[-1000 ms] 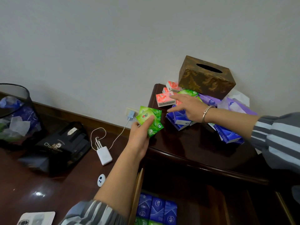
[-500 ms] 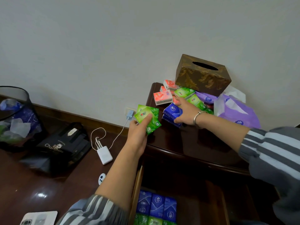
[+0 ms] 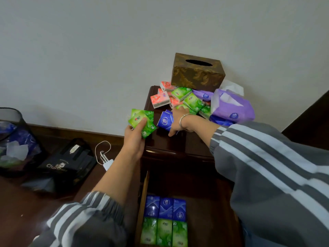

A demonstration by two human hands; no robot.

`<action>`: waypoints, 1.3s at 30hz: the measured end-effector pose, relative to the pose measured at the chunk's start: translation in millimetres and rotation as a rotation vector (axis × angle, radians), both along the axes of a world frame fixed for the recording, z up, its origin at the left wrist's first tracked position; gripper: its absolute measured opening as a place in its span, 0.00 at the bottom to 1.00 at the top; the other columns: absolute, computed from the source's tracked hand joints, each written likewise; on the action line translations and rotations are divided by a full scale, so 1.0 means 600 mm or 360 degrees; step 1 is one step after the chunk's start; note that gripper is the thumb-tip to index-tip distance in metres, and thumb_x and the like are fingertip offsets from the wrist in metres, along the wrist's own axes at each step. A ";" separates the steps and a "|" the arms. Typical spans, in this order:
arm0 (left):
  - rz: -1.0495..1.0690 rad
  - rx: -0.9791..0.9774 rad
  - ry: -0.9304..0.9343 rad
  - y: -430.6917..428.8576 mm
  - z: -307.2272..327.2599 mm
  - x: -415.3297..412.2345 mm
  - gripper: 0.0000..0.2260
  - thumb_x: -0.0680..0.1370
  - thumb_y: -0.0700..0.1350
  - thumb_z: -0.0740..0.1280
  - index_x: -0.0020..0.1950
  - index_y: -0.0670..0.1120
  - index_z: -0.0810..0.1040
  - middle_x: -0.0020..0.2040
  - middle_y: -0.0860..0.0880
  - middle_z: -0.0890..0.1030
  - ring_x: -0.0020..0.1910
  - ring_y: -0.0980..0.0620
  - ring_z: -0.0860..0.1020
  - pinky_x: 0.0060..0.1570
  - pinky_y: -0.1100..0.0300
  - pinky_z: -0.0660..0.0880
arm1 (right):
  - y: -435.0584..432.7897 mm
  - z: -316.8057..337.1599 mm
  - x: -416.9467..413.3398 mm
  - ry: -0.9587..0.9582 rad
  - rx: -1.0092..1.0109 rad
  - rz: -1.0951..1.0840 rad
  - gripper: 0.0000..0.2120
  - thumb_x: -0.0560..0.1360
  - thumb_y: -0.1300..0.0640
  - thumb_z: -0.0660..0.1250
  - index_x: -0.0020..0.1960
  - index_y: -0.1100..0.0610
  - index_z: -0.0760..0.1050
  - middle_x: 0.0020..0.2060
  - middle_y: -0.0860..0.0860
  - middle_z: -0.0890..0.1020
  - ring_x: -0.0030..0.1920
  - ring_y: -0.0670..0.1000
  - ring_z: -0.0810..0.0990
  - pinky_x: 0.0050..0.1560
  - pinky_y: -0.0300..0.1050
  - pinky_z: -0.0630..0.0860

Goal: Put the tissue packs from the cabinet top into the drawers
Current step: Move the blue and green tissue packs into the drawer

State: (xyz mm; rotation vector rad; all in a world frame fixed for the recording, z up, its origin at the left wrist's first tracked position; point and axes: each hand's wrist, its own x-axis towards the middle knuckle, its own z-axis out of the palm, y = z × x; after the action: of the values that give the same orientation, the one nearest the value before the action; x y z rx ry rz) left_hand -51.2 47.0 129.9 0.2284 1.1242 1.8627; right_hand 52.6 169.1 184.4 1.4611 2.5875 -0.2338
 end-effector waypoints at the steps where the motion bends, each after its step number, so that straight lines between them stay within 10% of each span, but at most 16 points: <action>1: 0.0025 -0.0009 -0.0006 -0.008 0.002 0.003 0.20 0.78 0.39 0.66 0.68 0.34 0.68 0.61 0.37 0.78 0.55 0.44 0.80 0.54 0.54 0.78 | -0.010 -0.006 0.009 0.0070 -0.0016 -0.0006 0.45 0.58 0.48 0.80 0.68 0.59 0.63 0.65 0.58 0.66 0.65 0.59 0.67 0.61 0.50 0.70; 6: 0.0026 0.0057 -0.0017 -0.091 0.000 0.028 0.16 0.79 0.39 0.64 0.66 0.37 0.72 0.51 0.44 0.84 0.45 0.51 0.84 0.43 0.60 0.81 | -0.076 -0.015 0.103 0.0988 -0.0285 -0.0112 0.38 0.60 0.55 0.80 0.62 0.57 0.62 0.55 0.52 0.74 0.56 0.53 0.75 0.55 0.45 0.72; 9: -0.0012 -0.0030 -0.0043 -0.165 -0.029 0.042 0.19 0.78 0.43 0.65 0.67 0.39 0.73 0.55 0.43 0.83 0.50 0.50 0.82 0.50 0.59 0.80 | -0.140 -0.025 0.214 0.1642 -0.1079 -0.0342 0.31 0.60 0.62 0.80 0.58 0.55 0.69 0.50 0.50 0.80 0.47 0.47 0.80 0.51 0.42 0.77; 11: -0.0078 -0.0153 -0.0100 -0.209 -0.059 0.055 0.20 0.76 0.45 0.67 0.67 0.41 0.74 0.60 0.41 0.81 0.56 0.46 0.80 0.59 0.53 0.77 | -0.178 -0.060 0.299 0.1784 -0.1763 -0.0444 0.24 0.60 0.64 0.78 0.53 0.54 0.75 0.45 0.51 0.83 0.43 0.47 0.82 0.45 0.43 0.79; 14: -0.0275 -0.0374 -0.0085 -0.243 -0.103 0.098 0.19 0.77 0.46 0.65 0.67 0.43 0.75 0.56 0.44 0.83 0.48 0.51 0.83 0.43 0.60 0.80 | -0.217 -0.148 0.385 0.1657 -0.2249 -0.0954 0.16 0.60 0.63 0.77 0.47 0.56 0.80 0.39 0.53 0.84 0.37 0.50 0.83 0.36 0.42 0.79; 24: -0.0496 -0.0753 -0.0120 -0.220 -0.174 0.154 0.14 0.77 0.44 0.66 0.62 0.45 0.75 0.54 0.40 0.83 0.46 0.45 0.83 0.38 0.55 0.81 | -0.212 -0.375 0.346 0.1005 -0.1759 -0.1460 0.07 0.71 0.58 0.72 0.40 0.54 0.73 0.33 0.48 0.80 0.31 0.45 0.77 0.28 0.35 0.70; 28: -0.0540 -0.0803 -0.0087 -0.210 -0.200 0.150 0.12 0.76 0.45 0.67 0.60 0.48 0.76 0.50 0.43 0.85 0.44 0.47 0.84 0.38 0.56 0.81 | -0.214 -0.414 0.334 0.1073 -0.1673 -0.1583 0.20 0.74 0.55 0.69 0.61 0.64 0.71 0.52 0.59 0.82 0.37 0.49 0.81 0.31 0.40 0.76; 32: -0.0622 -0.0801 -0.0098 -0.205 -0.218 0.155 0.18 0.74 0.46 0.69 0.62 0.46 0.74 0.54 0.40 0.83 0.53 0.41 0.82 0.52 0.47 0.79 | -0.206 -0.426 0.337 0.1083 -0.1523 -0.1664 0.20 0.74 0.63 0.68 0.63 0.67 0.69 0.55 0.63 0.79 0.19 0.43 0.76 0.25 0.40 0.78; 39: -0.0657 -0.0802 -0.0095 -0.199 -0.233 0.152 0.20 0.74 0.47 0.70 0.65 0.49 0.72 0.56 0.42 0.83 0.54 0.41 0.82 0.54 0.44 0.78 | -0.216 -0.442 0.327 0.0987 -0.1437 -0.1524 0.21 0.72 0.67 0.68 0.65 0.65 0.70 0.58 0.62 0.78 0.52 0.58 0.79 0.38 0.43 0.76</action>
State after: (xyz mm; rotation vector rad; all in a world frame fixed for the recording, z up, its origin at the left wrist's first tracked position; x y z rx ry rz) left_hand 39.7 -72.1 -10.2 0.1022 1.3479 1.1772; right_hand 248.8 39.4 -81.0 2.1870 1.3438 -1.8727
